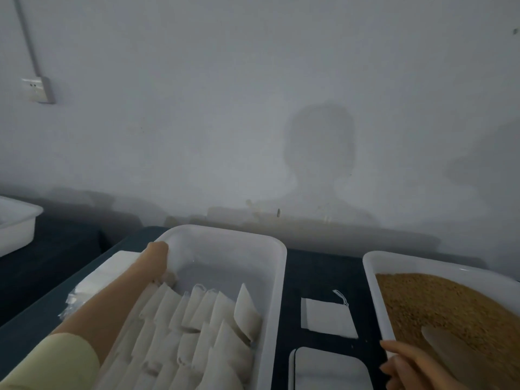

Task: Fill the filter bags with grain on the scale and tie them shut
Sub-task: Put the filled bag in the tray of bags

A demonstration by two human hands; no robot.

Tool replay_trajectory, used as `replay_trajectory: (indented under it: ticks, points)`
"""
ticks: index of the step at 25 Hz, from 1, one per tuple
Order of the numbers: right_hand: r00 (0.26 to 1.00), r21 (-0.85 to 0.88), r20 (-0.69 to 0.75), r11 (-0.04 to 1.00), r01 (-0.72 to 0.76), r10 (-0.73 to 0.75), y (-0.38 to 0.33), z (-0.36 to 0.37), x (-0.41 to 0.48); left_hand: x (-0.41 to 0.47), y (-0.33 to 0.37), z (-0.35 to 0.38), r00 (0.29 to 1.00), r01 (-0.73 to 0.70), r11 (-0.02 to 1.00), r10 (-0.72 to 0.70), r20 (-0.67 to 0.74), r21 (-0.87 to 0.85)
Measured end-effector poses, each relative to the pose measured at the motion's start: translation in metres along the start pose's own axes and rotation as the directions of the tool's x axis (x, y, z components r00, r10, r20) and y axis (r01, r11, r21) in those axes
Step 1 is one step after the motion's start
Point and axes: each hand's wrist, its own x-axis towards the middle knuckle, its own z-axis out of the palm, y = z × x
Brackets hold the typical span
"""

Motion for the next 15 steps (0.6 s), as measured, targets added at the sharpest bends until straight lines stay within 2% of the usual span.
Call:
replay_trajectory:
  ticks: [2,3,4,5,7,8,10,12,13,15]
  points:
    - [0.997,-0.060,-0.037,0.996,0.060,-0.062,-0.026,-0.001,-0.010,0.002,0.005,0.006,0.983,0.010,0.996,0.006,-0.185,0.088]
    - [0.983,-0.128,-0.096,0.981,0.143,-0.156,-0.049,0.003,-0.023,0.000,0.011,0.006,0.970,0.030,0.978,0.021,-0.244,0.204]
    - [0.958,-0.091,-0.173,0.972,0.216,-0.229,-0.060,0.010,-0.030,-0.002,0.017,0.007,0.946,0.049,0.945,0.060,-0.318,0.323]
    - [0.952,-0.186,-0.097,0.945,0.268,-0.289,-0.078,0.011,-0.038,-0.006,0.026,0.003,0.925,0.071,0.909,0.094,-0.369,0.411]
    - [0.988,-0.374,0.085,0.915,0.152,-0.130,-0.104,0.011,-0.045,-0.023,0.054,-0.012,0.883,0.025,0.882,0.201,-0.424,0.470]
    - [0.989,-0.409,-0.018,0.903,0.128,-0.148,-0.100,0.008,-0.048,-0.035,0.073,-0.023,0.836,-0.055,0.885,0.294,-0.463,0.462]
    - [0.924,-0.376,-0.248,0.908,0.186,-0.292,-0.096,0.007,-0.063,-0.067,0.118,-0.037,0.674,-0.294,0.862,0.493,-0.551,0.412]
    - [0.886,-0.313,-0.359,0.932,0.181,-0.293,-0.098,0.017,-0.071,-0.100,0.175,-0.036,0.666,-0.563,0.781,0.623,-0.411,0.271]
    - [0.871,-0.277,-0.408,0.946,0.166,-0.272,-0.098,0.015,-0.068,-0.113,0.203,-0.029,0.680,-0.649,0.736,0.674,-0.288,0.193]
    - [0.870,-0.207,-0.447,0.971,0.123,-0.205,-0.094,0.009,-0.065,-0.130,0.254,-0.008,0.654,-0.740,0.658,0.752,-0.079,0.137]
